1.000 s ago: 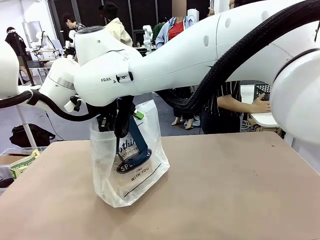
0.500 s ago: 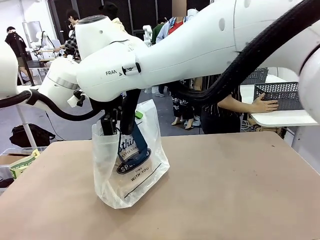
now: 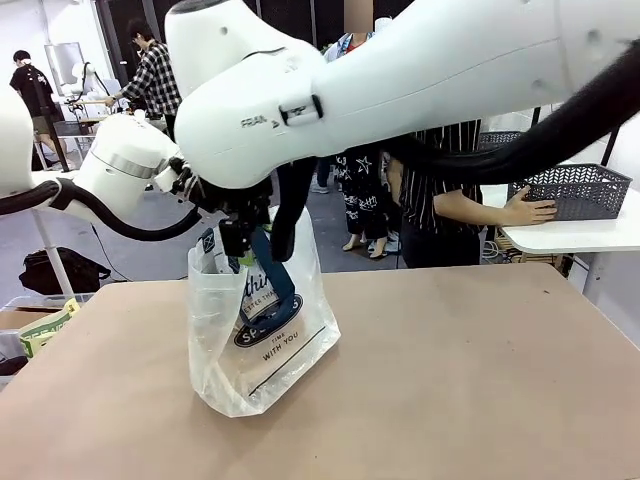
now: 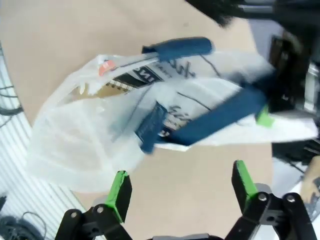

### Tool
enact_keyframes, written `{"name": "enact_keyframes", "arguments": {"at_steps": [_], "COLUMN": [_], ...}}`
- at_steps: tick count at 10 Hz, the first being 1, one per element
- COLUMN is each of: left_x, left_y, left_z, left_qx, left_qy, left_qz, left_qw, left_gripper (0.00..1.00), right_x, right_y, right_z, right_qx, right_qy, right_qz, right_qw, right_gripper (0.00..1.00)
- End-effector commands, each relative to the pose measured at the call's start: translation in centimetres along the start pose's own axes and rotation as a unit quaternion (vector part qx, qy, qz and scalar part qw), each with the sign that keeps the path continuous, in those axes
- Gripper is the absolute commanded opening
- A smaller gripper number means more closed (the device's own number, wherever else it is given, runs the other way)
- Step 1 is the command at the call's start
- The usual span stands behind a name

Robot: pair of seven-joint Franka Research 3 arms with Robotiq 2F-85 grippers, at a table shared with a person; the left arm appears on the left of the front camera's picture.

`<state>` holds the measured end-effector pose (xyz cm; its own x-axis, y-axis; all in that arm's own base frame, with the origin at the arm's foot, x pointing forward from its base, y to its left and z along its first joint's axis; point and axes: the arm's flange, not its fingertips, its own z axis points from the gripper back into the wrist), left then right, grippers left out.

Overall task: Transfer purchased items from the store into the shopping bag.
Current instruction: Move the Reusable shopping bag to the right side of the table.

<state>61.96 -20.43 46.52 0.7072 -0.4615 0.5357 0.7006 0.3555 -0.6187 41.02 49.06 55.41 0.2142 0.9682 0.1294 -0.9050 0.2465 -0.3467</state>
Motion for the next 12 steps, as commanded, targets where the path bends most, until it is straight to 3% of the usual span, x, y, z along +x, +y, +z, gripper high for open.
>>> {"name": "enact_keyframes", "arguments": {"at_steps": [1,4,6,9,11,12], "left_x": [0.0,-0.1,-0.5,-0.2,-0.2,0.1], "left_y": [-0.3,-0.2,-0.5,-0.7,-0.9,-0.8], "left_z": [0.3,0.5,0.6,0.5,0.4,0.3], "left_qx": [0.000,0.000,0.003,0.011,0.021,0.025], "left_qy": [-0.018,-0.017,-0.017,-0.008,-0.004,-0.001], "left_qz": [-0.004,-0.010,-0.013,-0.018,-0.018,-0.020], "left_qw": [1.000,1.000,1.000,1.000,1.000,0.999], "left_gripper": [0.00,0.00,0.00,0.00,0.00,0.00], "right_x": [-4.1,-8.7,-14.0,-25.6,-32.7,-36.1], "right_y": [1.1,-2.3,-7.1,-14.6,-16.3,-16.3], "right_z": [1.1,3.3,3.5,2.0,0.2,-0.2], "right_qx": [-0.016,-0.041,-0.014,0.022,0.035,0.040], "right_qy": [-0.018,-0.027,-0.015,-0.003,0.021,0.017], "right_qz": [-0.033,-0.142,-0.264,-0.417,-0.506,-0.532], "right_qw": [0.999,0.989,0.964,0.908,0.861,0.846], "right_gripper": [1.00,1.00,1.00,1.00,1.00,1.00]}}
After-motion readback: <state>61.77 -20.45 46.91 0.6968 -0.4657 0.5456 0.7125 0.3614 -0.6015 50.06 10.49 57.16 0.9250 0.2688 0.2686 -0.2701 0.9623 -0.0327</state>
